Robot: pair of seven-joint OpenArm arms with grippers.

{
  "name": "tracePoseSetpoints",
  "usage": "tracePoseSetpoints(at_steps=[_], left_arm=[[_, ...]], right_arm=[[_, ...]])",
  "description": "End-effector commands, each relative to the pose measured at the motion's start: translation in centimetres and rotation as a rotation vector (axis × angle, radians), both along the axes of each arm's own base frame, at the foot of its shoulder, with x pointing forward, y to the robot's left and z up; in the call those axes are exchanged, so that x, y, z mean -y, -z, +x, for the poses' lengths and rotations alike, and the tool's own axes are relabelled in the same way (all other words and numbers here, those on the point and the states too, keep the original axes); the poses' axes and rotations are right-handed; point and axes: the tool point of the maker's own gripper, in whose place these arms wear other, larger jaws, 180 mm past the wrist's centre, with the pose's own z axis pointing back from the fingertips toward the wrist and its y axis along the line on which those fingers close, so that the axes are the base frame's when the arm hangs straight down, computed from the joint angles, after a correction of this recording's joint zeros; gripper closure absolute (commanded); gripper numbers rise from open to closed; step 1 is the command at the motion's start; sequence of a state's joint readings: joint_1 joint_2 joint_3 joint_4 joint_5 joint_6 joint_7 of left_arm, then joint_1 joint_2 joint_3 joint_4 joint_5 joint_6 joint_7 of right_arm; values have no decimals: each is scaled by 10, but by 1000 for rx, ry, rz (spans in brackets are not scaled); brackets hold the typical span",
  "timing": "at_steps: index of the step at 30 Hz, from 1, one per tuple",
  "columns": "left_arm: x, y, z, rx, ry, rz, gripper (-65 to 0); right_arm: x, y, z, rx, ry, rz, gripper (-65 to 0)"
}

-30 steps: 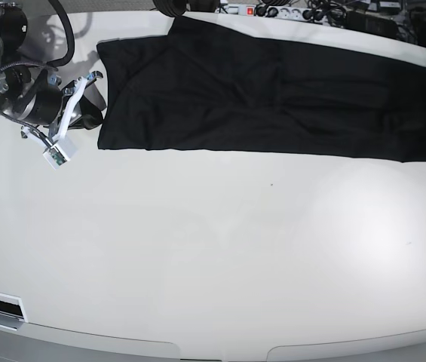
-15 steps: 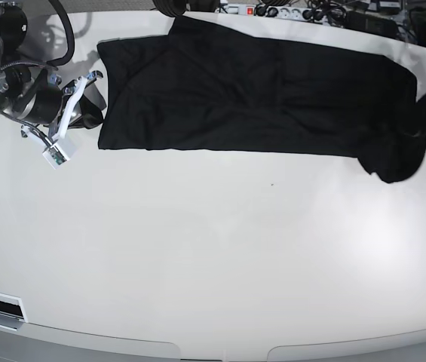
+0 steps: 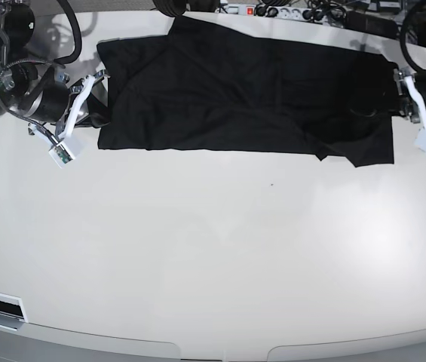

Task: Layout the t-shirt on the table in an organized manner, then fold the t-shirt properly
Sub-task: 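Fold the left gripper's strip end toward the right gripper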

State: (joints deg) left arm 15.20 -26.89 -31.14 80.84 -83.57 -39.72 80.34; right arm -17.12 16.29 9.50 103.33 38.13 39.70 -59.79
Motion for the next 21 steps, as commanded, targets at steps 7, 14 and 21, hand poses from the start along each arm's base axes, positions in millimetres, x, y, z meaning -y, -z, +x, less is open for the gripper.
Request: tracePoseSetpoints(at_steps=[7,14,21], left_arm=[[14,-10,13,63,-23,-62,0],[26,-8,13,66,-36,-101,-194],[35,-5,11,53,-9,-111,-390]], right_arm=[[-5,-9,8,41,2,29,0],[-5,-9,8,41,2,29,0],[-5,-9,8,41,2,29,0]])
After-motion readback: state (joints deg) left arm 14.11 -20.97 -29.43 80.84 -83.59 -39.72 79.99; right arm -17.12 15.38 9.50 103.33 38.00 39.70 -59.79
